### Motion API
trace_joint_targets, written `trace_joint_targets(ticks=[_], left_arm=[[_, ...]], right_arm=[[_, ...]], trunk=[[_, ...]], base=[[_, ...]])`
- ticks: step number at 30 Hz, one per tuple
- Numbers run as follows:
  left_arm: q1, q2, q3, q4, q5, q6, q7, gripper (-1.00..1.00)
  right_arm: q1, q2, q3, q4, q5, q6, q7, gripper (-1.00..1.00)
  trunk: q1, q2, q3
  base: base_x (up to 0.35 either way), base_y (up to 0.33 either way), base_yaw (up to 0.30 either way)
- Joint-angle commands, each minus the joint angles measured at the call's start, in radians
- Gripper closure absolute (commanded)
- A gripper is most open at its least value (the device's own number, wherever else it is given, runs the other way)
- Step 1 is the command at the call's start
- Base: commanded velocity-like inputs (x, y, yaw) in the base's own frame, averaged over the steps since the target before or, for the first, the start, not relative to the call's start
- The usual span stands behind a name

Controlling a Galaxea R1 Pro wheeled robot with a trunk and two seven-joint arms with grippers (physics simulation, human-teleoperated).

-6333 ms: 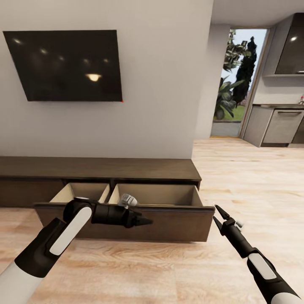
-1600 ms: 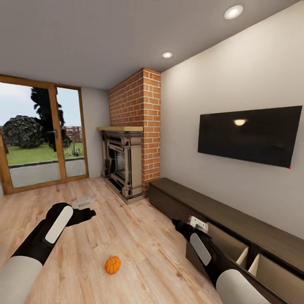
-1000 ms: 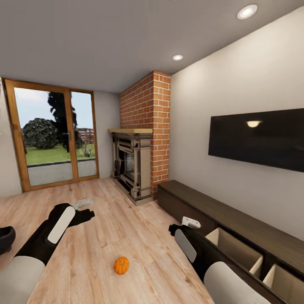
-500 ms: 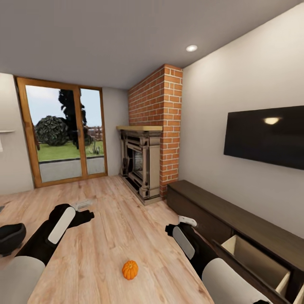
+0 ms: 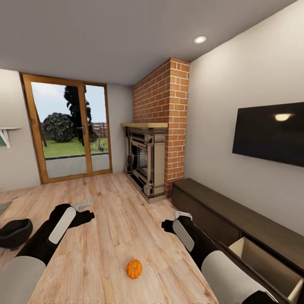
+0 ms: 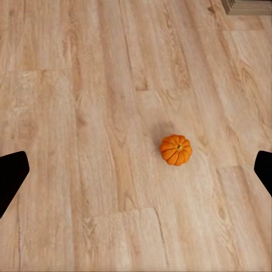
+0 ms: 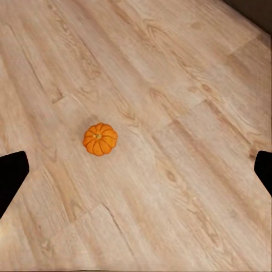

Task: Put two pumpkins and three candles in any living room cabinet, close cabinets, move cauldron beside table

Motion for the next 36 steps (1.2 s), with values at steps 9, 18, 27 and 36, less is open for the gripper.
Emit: trace_joint_targets(ticks=[9, 18, 27, 36], left_arm=[[-0.001, 0.002, -0.007, -0.001, 0.009, 0.005, 0.009, -1.0], [-0.001, 0.002, -0.009, 0.003, 0.011, 0.003, 0.008, -1.0], [-0.001, 0.002, -0.01, 0.008, 0.01, -0.003, 0.003, -1.0], [-0.001, 0.002, -0.01, 0.009, 0.01, -0.006, 0.001, -1.0]], right_arm=[[-0.016, -0.056, -0.004, 0.006, 0.0, 0.101, 0.368, -1.0], [-0.021, -0.066, -0.004, 0.021, 0.003, 0.128, 0.408, -1.0], [-0.022, -0.071, -0.001, 0.036, 0.004, 0.128, 0.366, -1.0], [-0.022, -0.066, 0.004, 0.037, 0.005, 0.128, 0.326, -1.0]], trunk=[[0.0, -0.001, -0.016], [0.0, -0.001, -0.031], [0.0, -0.001, -0.046], [0.0, -0.001, -0.061]], base=[[-0.124, 0.0, 0.005], [-0.06, 0.0, 0.0], [0.019, 0.012, 0.0], [0.208, 0.159, 0.0]])
